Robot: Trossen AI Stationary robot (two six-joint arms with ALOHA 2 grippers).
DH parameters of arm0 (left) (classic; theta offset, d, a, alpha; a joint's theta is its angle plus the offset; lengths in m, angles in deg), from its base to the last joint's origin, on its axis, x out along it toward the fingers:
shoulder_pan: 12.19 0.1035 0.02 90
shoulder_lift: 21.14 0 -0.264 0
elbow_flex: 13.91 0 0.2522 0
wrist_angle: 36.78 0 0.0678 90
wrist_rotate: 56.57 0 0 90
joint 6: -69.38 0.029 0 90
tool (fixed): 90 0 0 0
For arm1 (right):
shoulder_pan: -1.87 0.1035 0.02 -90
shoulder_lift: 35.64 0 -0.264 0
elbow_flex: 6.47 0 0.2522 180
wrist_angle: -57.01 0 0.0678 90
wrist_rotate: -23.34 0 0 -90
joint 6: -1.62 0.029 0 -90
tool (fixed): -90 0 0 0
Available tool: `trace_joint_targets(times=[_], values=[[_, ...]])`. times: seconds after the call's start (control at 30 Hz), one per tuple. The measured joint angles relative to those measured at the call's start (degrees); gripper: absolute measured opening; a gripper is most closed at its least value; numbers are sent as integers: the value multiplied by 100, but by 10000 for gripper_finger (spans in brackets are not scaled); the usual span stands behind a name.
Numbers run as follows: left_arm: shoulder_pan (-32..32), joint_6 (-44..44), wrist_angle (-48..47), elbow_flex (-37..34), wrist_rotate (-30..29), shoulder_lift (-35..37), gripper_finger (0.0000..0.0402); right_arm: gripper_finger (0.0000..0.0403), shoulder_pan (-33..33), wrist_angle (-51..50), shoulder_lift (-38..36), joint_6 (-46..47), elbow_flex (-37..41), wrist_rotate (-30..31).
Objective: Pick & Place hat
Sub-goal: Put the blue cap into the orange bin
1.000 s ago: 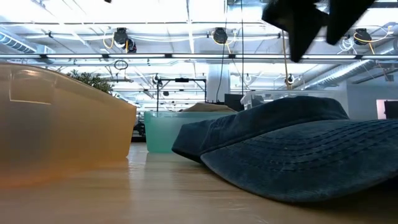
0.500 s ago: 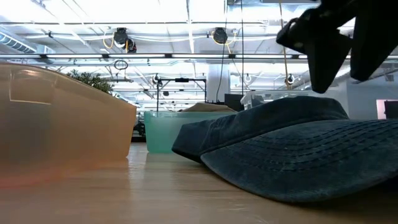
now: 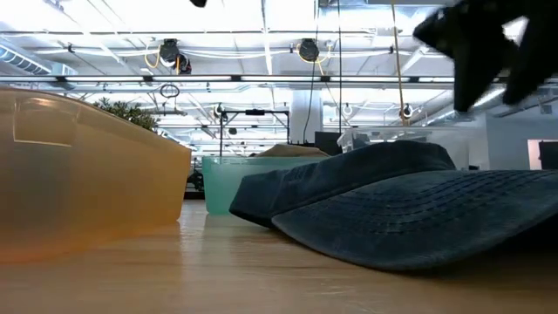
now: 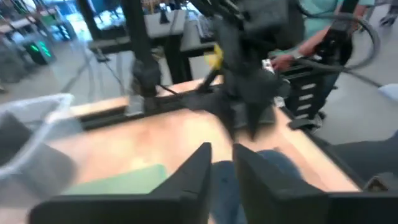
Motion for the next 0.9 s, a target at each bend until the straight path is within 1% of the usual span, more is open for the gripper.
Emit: trace_joint_targets(times=[0.07,0.17,0.2,0.27,0.33,0.43,0.53,0.6,0.73,0.8,0.9], values=[[-131,-293,402,0,-1,-378,100,155,3,-226,-250,86,0,491],[-340,-731,1001,-4,-99,-1040,146,155,16,-559,-625,709,13,1403],[-390,-854,1258,-2,-127,-1292,161,155,34,-578,-775,950,79,1590],[-481,-1049,1449,161,-148,-1721,189,155,84,-494,-1052,1296,329,1633],[-574,-1191,1396,453,-161,-2136,212,155,160,-319,-1312,1511,701,1413],[-716,-1328,991,1084,-183,-2774,236,155,231,-135,-1694,1974,1257,1122],[-808,-1375,270,1843,-242,-3404,247,155,237,-113,-2063,2559,1682,1134],[-831,-1428,-404,2347,-274,-3756,248,155,239,6,-2276,2644,1846,1149],[-813,-1807,-1385,3183,-289,-4305,241,150,278,73,-2550,2363,1917,1266],[-809,-1935,-1508,3498,-305,-4541,236,147,309,76,-2646,2157,1919,1342],[-809,-2030,-1676,3780,-305,-4822,229,142,310,90,-2760,1890,1917,1555]])
